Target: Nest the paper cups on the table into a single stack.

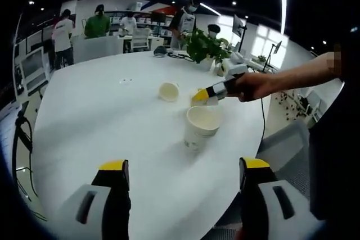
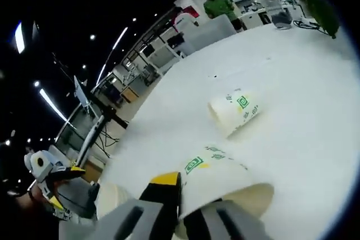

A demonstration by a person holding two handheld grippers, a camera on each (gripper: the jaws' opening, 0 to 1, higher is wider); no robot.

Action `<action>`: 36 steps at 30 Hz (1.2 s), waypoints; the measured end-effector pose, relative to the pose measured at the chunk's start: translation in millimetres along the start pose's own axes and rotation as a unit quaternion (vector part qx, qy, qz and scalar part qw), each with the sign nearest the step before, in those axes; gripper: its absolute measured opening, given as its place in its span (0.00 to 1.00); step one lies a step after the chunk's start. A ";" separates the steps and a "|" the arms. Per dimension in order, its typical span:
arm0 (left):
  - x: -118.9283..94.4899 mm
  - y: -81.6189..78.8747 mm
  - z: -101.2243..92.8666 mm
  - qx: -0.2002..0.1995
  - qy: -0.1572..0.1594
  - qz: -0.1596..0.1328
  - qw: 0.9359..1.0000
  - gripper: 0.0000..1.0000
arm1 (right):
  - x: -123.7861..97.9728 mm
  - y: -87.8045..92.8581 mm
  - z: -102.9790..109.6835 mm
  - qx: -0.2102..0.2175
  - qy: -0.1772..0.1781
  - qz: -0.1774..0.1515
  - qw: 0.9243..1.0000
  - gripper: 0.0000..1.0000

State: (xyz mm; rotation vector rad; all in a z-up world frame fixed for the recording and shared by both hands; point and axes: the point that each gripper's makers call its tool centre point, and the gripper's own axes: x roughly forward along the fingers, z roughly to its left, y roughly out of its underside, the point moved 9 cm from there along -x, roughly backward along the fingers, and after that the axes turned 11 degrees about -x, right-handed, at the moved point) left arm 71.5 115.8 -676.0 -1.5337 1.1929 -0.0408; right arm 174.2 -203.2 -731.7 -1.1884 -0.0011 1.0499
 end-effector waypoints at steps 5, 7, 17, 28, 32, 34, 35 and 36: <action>1.4 -0.5 1.3 0.002 0.002 0.000 1.000 0.78 | -6.1 -7.9 4.3 -0.044 -0.003 0.015 0.999 0.00; 1.0 -0.8 -0.4 0.002 0.002 -0.001 1.000 0.78 | -4.6 -8.0 4.6 -0.057 -0.006 0.020 0.998 0.00; 1.8 -1.4 -3.2 0.002 0.004 -0.004 1.000 0.78 | -7.9 -10.6 22.4 -0.156 -0.038 0.076 0.984 0.00; 3.0 -1.9 -1.1 0.000 0.003 -0.009 1.000 0.78 | -11.0 -28.8 41.2 -0.268 -0.081 0.126 0.952 0.00; 3.7 -2.3 -0.5 0.001 0.003 -0.010 1.000 0.78 | -13.0 -32.4 52.1 -0.296 -0.089 0.141 0.941 0.00; 4.3 -2.5 -0.1 -0.001 0.004 -0.013 1.000 0.78 | -13.8 -34.0 56.1 -0.311 -0.092 0.149 0.934 0.00; 4.5 -2.6 -0.1 -0.001 0.004 -0.013 1.000 0.78 | -14.9 -34.2 58.3 -0.318 -0.093 0.153 0.931 0.00; 4.6 -2.9 -0.9 -0.001 0.004 -0.014 1.000 0.78 | -15.9 -34.7 62.2 -0.325 -0.095 0.157 0.928 0.00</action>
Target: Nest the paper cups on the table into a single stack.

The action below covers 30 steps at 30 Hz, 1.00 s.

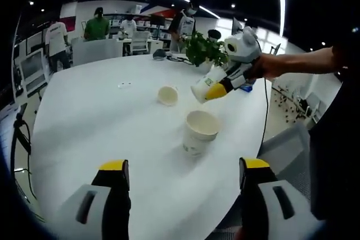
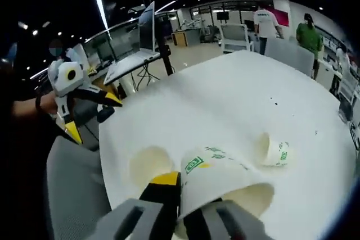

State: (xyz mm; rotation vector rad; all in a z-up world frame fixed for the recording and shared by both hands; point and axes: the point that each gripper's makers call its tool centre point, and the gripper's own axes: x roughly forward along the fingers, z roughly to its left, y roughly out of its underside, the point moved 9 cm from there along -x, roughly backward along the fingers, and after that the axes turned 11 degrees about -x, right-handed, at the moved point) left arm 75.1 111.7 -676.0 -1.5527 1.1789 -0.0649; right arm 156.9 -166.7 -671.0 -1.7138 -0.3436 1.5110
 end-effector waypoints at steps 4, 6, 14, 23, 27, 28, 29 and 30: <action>0.7 0.3 -0.3 -0.001 0.001 -0.002 1.000 0.78 | 3.3 -4.1 -0.2 -0.032 -0.016 0.019 0.999 0.00; 1.0 0.8 -0.8 -0.002 0.002 -0.002 1.000 0.78 | 3.8 -7.7 9.4 -0.047 -0.025 0.024 0.998 0.00; 0.3 -0.4 -2.8 -0.004 0.003 -0.008 1.000 0.78 | 5.7 -19.8 19.6 -0.090 -0.055 0.058 0.993 0.00; -1.2 -0.9 2.2 -0.004 0.002 -0.015 1.000 0.78 | 7.3 -29.9 32.5 -0.134 -0.072 0.093 0.984 0.00; -1.4 -0.5 0.0 -0.004 0.003 -0.015 1.000 0.79 | 10.3 -33.2 38.9 -0.145 -0.082 0.106 0.980 0.00; -1.4 -0.4 -0.3 -0.004 0.003 -0.016 1.000 0.79 | 11.6 -33.1 40.4 -0.154 -0.085 0.115 0.978 0.00; -1.3 -0.3 -0.5 -0.004 0.003 -0.016 1.000 0.79 | 13.5 -32.8 41.4 -0.158 -0.087 0.120 0.976 0.00; -1.3 -0.4 -0.3 -0.004 0.004 -0.016 1.000 0.79 | 15.4 -32.2 42.3 -0.164 -0.090 0.128 0.974 0.00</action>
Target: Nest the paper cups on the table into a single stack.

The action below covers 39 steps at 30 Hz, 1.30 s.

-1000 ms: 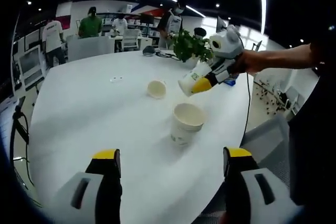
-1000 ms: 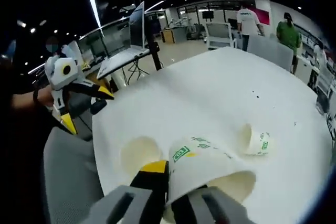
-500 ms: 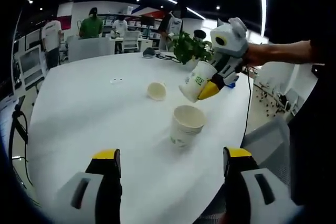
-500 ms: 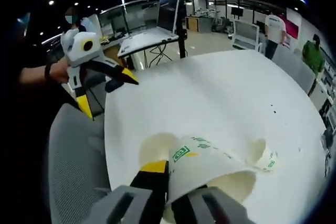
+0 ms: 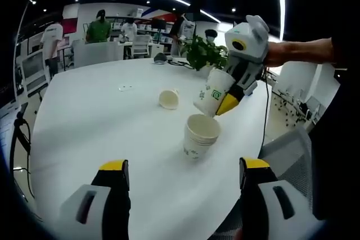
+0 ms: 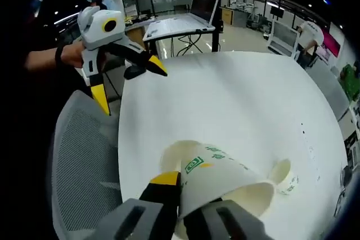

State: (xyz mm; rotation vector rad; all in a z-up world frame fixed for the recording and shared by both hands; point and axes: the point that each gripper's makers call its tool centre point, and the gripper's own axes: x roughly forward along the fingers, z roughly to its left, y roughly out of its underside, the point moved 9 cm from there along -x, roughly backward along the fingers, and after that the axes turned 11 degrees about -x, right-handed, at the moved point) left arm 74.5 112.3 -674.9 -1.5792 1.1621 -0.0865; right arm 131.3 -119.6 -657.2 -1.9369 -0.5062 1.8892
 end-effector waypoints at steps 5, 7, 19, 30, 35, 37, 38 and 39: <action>-0.8 0.0 -0.9 0.001 0.000 -0.001 1.000 0.78 | 7.5 -2.9 0.0 -0.017 -0.014 0.015 1.000 0.00; -1.6 0.1 -1.7 0.002 -0.001 -0.001 1.000 0.78 | 9.3 -4.2 -1.2 -0.024 -0.017 0.021 0.999 0.00; -2.5 -1.7 -1.8 -0.001 0.000 -0.005 1.000 0.79 | 18.1 -12.8 -0.2 -0.065 -0.044 0.074 0.994 0.00; -3.8 -2.4 6.1 -0.001 -0.002 -0.005 1.000 0.79 | 32.6 -18.3 -2.8 -0.097 -0.063 0.119 0.986 0.00; -4.1 -1.1 6.9 -0.002 -0.005 -0.003 1.000 0.79 | 33.4 -15.9 -1.4 -0.096 -0.066 0.129 0.985 0.00; -3.8 0.2 9.4 -0.002 -0.005 -0.002 1.000 0.79 | 34.2 -16.1 -1.0 -0.100 -0.066 0.131 0.984 0.00; -3.9 0.4 9.4 -0.003 -0.006 -0.003 1.000 0.79 | 34.1 -16.6 0.3 -0.100 -0.066 0.132 0.984 0.00; -4.0 0.4 9.6 -0.003 -0.006 -0.003 1.000 0.79 | 34.1 -16.7 0.8 -0.101 -0.067 0.131 0.984 0.00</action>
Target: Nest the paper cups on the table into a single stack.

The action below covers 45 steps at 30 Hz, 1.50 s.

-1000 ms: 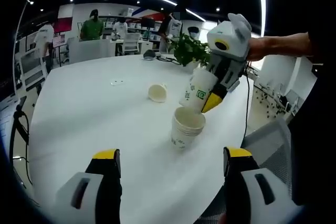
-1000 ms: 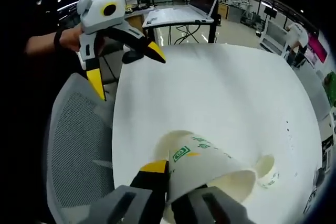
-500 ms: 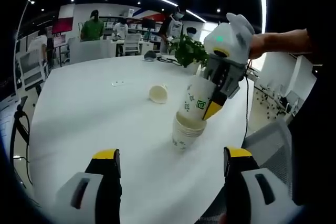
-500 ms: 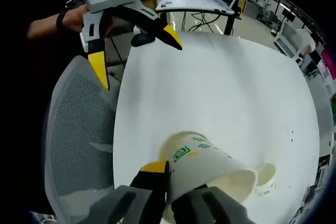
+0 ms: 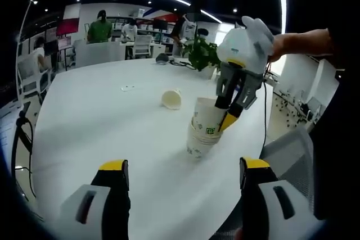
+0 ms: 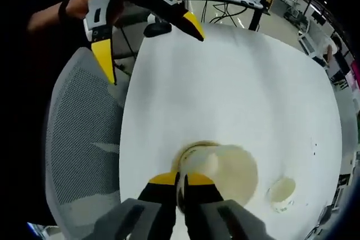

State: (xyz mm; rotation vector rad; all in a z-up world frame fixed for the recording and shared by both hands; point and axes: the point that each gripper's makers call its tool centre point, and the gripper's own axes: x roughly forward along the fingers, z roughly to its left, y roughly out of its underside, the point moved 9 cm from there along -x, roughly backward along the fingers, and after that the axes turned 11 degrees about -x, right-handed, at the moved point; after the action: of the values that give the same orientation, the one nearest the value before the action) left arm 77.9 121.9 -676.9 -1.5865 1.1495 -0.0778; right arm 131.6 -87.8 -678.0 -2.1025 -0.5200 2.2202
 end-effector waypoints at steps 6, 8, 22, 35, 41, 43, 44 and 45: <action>-0.2 -0.5 -1.6 0.000 0.000 0.000 1.000 0.79 | 1.6 -1.5 -1.0 -0.002 -0.001 -0.003 1.000 0.00; 0.0 -0.6 -1.3 -0.001 0.000 0.000 1.000 0.79 | 2.5 -1.6 -2.4 -0.002 -0.002 -0.005 1.000 0.00; -0.8 -0.9 -2.7 -0.001 -0.001 0.004 1.000 0.79 | 0.1 -4.1 -0.6 -0.003 -0.008 -0.011 1.000 0.07; 0.6 -1.8 -1.9 0.001 0.000 0.004 1.000 0.79 | -10.2 -4.2 1.4 0.001 -0.003 -0.023 1.000 0.13; 0.7 -1.8 -3.0 0.002 0.000 0.005 1.000 0.79 | -12.1 -1.9 2.9 0.003 0.001 -0.030 1.000 0.19; 1.2 -1.9 -2.4 0.003 0.001 0.005 1.000 0.79 | -11.7 -0.7 2.3 0.004 0.002 -0.031 1.000 0.22; 1.3 -2.0 -2.7 0.003 0.001 0.005 1.000 0.79 | -11.6 -0.1 2.0 0.004 0.003 -0.030 1.000 0.23; 1.3 -2.3 -3.2 0.003 0.001 0.006 1.000 0.79 | -12.4 0.2 2.7 0.005 0.004 -0.029 1.000 0.23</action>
State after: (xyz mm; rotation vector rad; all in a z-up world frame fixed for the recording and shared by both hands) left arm 78.1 118.5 -674.6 -1.5743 1.1582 -0.0757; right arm 130.0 -91.8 -666.0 -2.0627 -0.5616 2.1775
